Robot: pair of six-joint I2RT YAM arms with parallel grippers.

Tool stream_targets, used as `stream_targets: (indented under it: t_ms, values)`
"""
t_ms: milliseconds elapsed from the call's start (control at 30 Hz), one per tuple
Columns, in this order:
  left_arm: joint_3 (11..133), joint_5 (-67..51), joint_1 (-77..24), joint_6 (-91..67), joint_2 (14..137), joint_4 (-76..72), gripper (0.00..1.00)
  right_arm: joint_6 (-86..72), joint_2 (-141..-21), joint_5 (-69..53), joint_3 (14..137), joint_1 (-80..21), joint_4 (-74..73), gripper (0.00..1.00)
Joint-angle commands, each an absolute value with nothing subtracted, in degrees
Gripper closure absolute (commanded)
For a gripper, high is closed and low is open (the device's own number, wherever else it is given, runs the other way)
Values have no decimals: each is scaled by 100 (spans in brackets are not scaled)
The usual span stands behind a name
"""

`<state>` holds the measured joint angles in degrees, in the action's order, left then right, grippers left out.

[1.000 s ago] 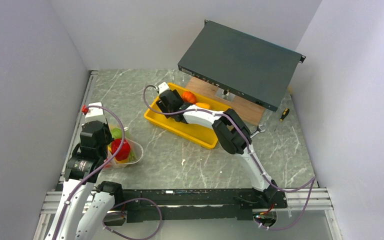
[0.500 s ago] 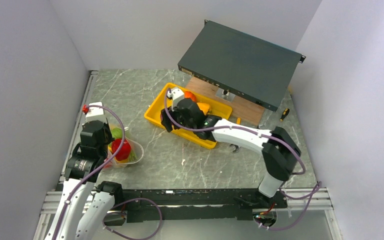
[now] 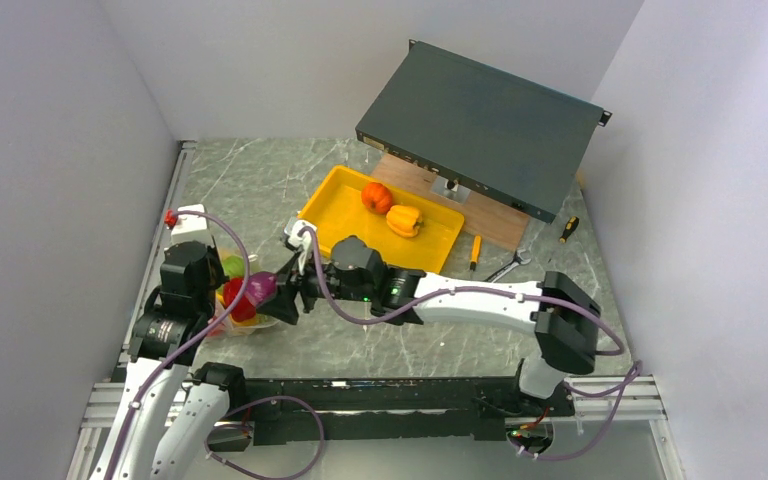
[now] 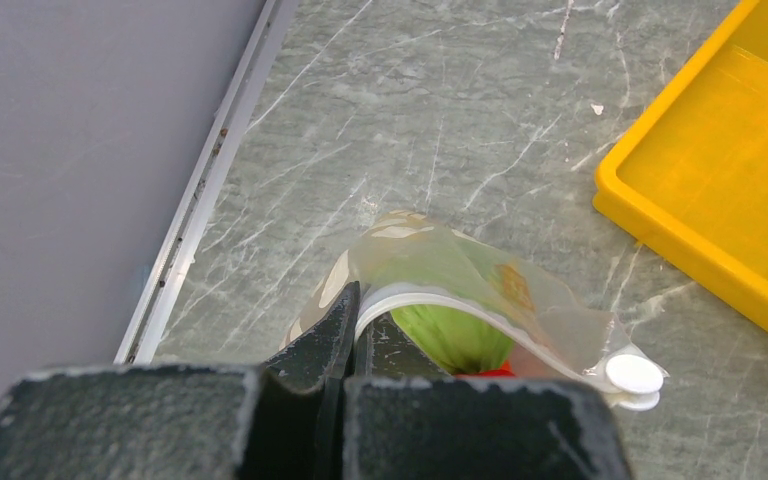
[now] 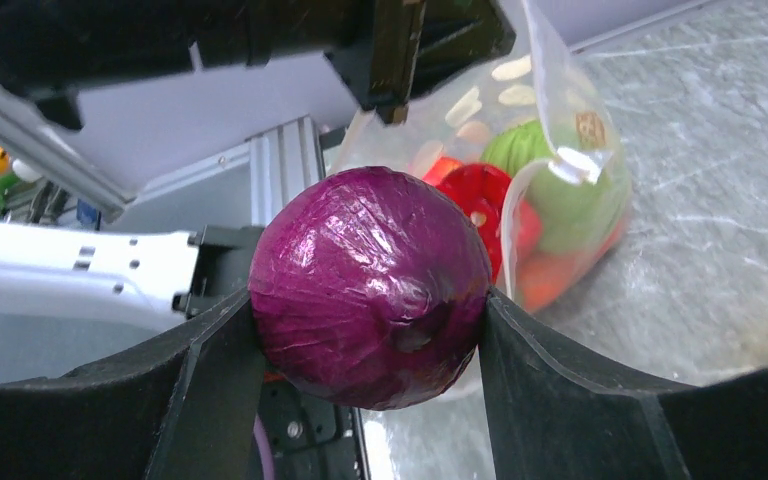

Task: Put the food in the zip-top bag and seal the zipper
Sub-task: Place the fake vegetable in the zipper food storage bag.

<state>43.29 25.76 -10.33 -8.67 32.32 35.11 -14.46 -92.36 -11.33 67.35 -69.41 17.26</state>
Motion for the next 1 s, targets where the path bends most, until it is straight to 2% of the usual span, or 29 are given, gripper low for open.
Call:
stream_targets:
  t_ms: [0,267,400,433,500,600,733,800,967]
  values:
    - [4351,2567,-1046,-879,3124,3325,100,-1789,-9812,-1164,7351,-6926,2316,96]
    - [4337,2562,-1046,-869,3041,3293,100,-2330,-10736,-1192,8047,-6956,2464,84]
    - [4340,2561,-1046,-872,3042,3309,100,-2388,-10946,-1021,8244,-6970,2331,71]
    - [4342,2550,-1046,-870,3043,3293,100,-2405,-10989,-981,8309,-6973,2283,67]
    - [4341,2540,-1046,-861,3042,3284,100,-2442,-11056,-954,8366,-6977,2246,50]
    - [4341,2556,-1043,-866,3046,3289,100,-2472,-11124,-947,8457,-6979,2093,31]
    - [4342,2557,-1046,-874,3041,3298,100,-2429,-10976,-756,8356,-6977,1946,15]
    - [4342,2558,-1046,-871,3047,3288,100,-2343,-10943,-724,8398,-6983,1761,10]
    - [4342,2560,-1046,-876,3042,3297,100,-2199,-10830,-672,8476,-6978,1397,8]
